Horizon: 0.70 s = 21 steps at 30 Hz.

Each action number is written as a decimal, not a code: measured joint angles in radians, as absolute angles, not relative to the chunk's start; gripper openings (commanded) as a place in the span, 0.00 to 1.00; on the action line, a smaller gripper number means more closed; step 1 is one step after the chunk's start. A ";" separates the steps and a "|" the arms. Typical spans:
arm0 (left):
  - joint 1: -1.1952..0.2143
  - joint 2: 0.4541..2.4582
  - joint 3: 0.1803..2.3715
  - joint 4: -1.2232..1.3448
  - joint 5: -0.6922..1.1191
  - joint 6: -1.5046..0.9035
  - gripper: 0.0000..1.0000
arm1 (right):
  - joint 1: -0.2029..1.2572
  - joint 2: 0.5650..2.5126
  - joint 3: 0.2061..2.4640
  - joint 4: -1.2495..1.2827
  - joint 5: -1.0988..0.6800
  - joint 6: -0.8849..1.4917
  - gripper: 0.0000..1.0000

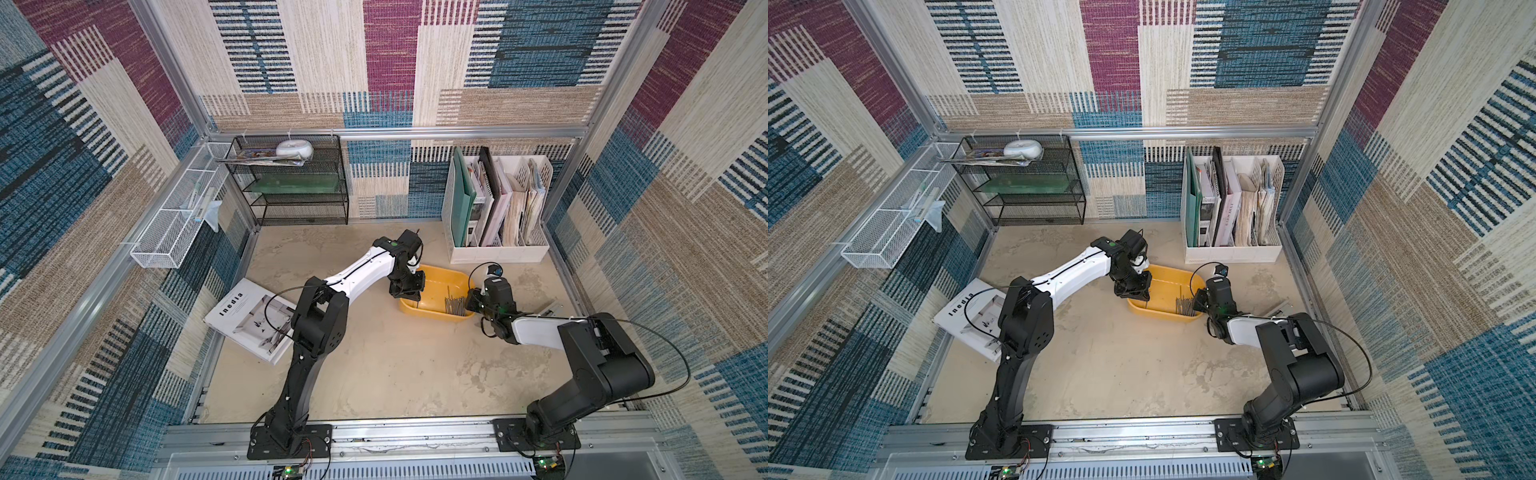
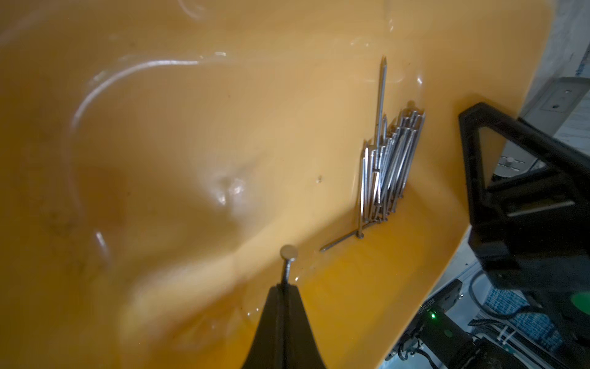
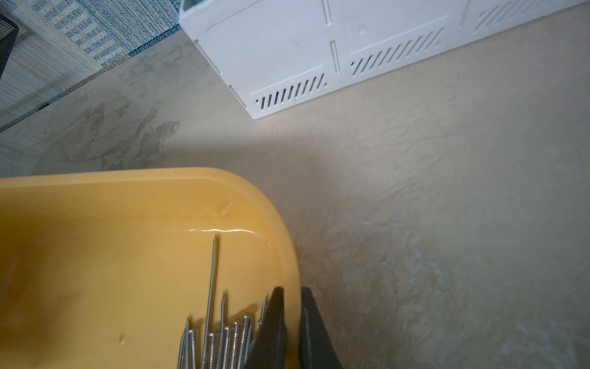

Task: Put the nails on the desktop into the storage box
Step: Place the nail in the storage box.

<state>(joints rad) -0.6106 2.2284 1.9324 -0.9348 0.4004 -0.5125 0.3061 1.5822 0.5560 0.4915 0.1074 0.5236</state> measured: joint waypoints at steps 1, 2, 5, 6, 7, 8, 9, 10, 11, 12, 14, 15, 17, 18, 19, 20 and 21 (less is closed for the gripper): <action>-0.610 2.228 1.930 -0.930 0.405 -0.514 0.26 | 0.307 1.583 0.556 0.492 0.108 0.526 0.00; -0.608 2.228 1.930 -0.925 0.410 -0.525 0.31 | 0.307 1.583 0.556 0.493 0.104 0.527 0.00; -0.610 2.217 1.930 -0.914 0.410 -0.532 0.42 | 0.307 1.582 0.556 0.495 0.101 0.527 0.00; -0.610 2.203 1.930 -0.915 0.410 -0.534 0.43 | 0.307 1.581 0.554 0.495 0.101 0.527 0.00; -0.610 2.187 1.930 -0.915 0.408 -0.540 0.44 | 0.307 1.581 0.554 0.494 0.105 0.527 0.00; -0.610 2.161 1.932 -0.914 0.405 -0.539 0.45 | 0.307 1.581 0.553 0.491 0.109 0.528 0.00; -0.609 2.132 1.934 -0.913 0.403 -0.539 0.46 | 0.307 1.581 0.553 0.491 0.109 0.529 0.00; -0.609 2.109 1.933 -0.912 0.398 -0.539 0.46 | 0.307 1.581 0.553 0.492 0.107 0.530 0.00; -0.607 2.074 1.930 -0.909 0.391 -0.539 0.46 | 0.308 1.581 0.553 0.492 0.107 0.530 0.00; -0.605 2.039 1.922 -0.904 0.387 -0.539 0.47 | 0.308 1.581 0.553 0.492 0.106 0.530 0.00; -0.597 1.963 1.885 -0.895 0.369 -0.538 0.48 | 0.309 1.581 0.553 0.493 0.106 0.530 0.00; -0.589 1.922 1.858 -0.891 0.360 -0.538 0.48 | 0.311 1.581 0.553 0.495 0.105 0.530 0.00; -0.560 1.838 1.784 -0.878 0.348 -0.538 0.48 | 0.315 1.582 0.553 0.498 0.102 0.530 0.00; -0.544 1.802 1.745 -0.869 0.334 -0.539 0.49 | 0.318 1.584 0.553 0.498 0.100 0.530 0.00; -0.526 1.765 1.705 -0.866 0.329 -0.539 0.49 | 0.321 1.584 0.554 0.498 0.098 0.530 0.00; -0.509 1.729 1.664 -0.863 0.319 -0.539 0.49 | 0.324 1.586 0.555 0.498 0.096 0.530 0.00; -0.491 1.692 1.623 -0.860 0.307 -0.539 0.49 | 0.327 1.588 0.558 0.497 0.096 0.530 0.00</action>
